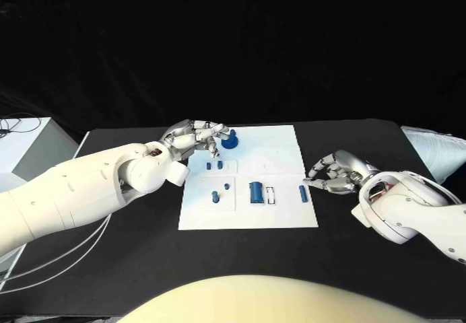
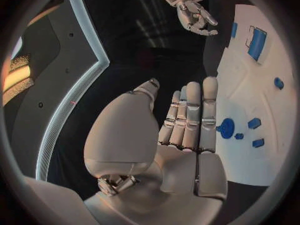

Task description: Assemble the parts on the task board

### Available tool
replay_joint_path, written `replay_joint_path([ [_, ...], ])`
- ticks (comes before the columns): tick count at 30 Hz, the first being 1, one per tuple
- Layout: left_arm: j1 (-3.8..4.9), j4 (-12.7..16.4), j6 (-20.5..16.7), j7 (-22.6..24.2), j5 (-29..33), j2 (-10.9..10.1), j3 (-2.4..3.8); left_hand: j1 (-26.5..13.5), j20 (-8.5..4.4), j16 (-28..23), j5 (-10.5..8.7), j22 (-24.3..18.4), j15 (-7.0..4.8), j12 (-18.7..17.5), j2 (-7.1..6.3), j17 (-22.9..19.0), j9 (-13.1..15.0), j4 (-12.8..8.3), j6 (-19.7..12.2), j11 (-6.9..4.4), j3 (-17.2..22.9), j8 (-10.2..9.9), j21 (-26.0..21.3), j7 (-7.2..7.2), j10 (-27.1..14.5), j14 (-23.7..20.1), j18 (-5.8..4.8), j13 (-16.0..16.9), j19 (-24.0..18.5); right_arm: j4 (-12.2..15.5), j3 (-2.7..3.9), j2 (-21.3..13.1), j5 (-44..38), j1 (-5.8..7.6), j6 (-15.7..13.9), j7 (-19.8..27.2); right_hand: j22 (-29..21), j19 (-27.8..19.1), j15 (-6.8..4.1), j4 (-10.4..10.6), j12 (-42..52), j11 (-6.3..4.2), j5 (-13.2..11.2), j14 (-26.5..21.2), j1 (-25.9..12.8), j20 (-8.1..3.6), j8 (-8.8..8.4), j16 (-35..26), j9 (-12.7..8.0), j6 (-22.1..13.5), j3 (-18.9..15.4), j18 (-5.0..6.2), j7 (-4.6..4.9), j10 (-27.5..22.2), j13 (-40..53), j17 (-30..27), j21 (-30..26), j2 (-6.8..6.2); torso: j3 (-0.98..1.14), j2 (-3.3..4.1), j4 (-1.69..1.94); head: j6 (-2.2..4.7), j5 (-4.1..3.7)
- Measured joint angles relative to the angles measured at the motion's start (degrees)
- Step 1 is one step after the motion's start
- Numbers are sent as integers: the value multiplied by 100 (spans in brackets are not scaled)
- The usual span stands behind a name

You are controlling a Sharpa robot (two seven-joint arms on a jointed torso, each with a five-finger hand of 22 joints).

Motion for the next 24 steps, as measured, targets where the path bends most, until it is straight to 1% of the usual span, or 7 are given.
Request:
replay_joint_path([
  [4,-15,4,29,31,1,-1,2,0,0,0,-25,0,-13,44,0,6,0,-1,0,0,-70,0,0,0,0,-13,-1,15,0,-108,-1,-130,-2,6,72,-69,0,0,0,23,0,0,-10,0,35,0,0,0,0,110,-103,0,-11,0,0,0,0,-35,5,-7,-16,0,-31],
  [7,-24,7,42,44,1,-2,2,0,0,0,-25,8,-21,191,0,18,0,-12,-30,-30,-163,36,0,-30,81,-21,0,80,0,-144,-1,-177,-108,-15,108,-144,0,0,0,45,0,0,-10,0,35,0,0,0,0,226,-209,0,-44,1,0,0,28,-35,8,-8,-16,0,-47],
  [12,-42,10,61,60,1,-3,-1,0,0,0,-25,8,-21,211,0,18,-1,-4,-29,-41,-169,36,0,-30,104,-21,0,101,0,-169,-5,-179,-439,-85,181,-337,-1,0,-1,51,0,-10,-10,-1,35,0,0,0,10,338,-338,0,-77,-10,0,0,45,-35,7,-9,-16,0,-71],
  [13,-44,10,62,62,1,-3,-1,0,0,0,-25,7,-21,211,0,18,-1,-4,-30,-41,-169,36,0,-30,104,-21,0,101,0,-172,-5,-162,-513,-105,195,-389,-1,0,-1,53,0,-24,18,0,32,0,0,0,9,349,-383,0,-86,-17,0,0,45,-33,5,-9,-16,0,-75],
  [15,-45,10,65,63,1,-1,-1,0,0,0,-25,7,-21,211,0,20,-1,-4,-29,-41,-169,36,0,-30,104,-21,0,100,0,-174,-6,-120,-611,-138,213,-463,-1,0,-15,60,0,-43,240,13,-171,0,0,0,10,386,-547,0,-123,1,0,-1,45,26,4,-8,-14,0,-76],
  [17,-47,10,67,63,1,1,-1,-17,0,0,-25,15,-21,238,17,23,-1,-4,-29,-41,-169,36,0,-30,104,-21,0,107,0,-173,-7,-51,-700,-171,225,-540,-1,0,-23,66,0,-43,336,22,-295,0,0,0,9,408,-646,0,-104,1,0,-1,45,47,4,-4,-12,0,-76],
  [24,-52,9,83,60,-5,5,1,-23,0,0,-24,15,-21,239,23,23,-1,-5,-29,-41,-169,36,0,-29,103,-21,0,106,0,-195,-8,179,-882,-270,240,-728,-2,0,-24,71,0,-43,336,21,-374,0,0,0,9,424,-732,0,-121,1,0,-1,45,71,1,1,9,0,-79],
])
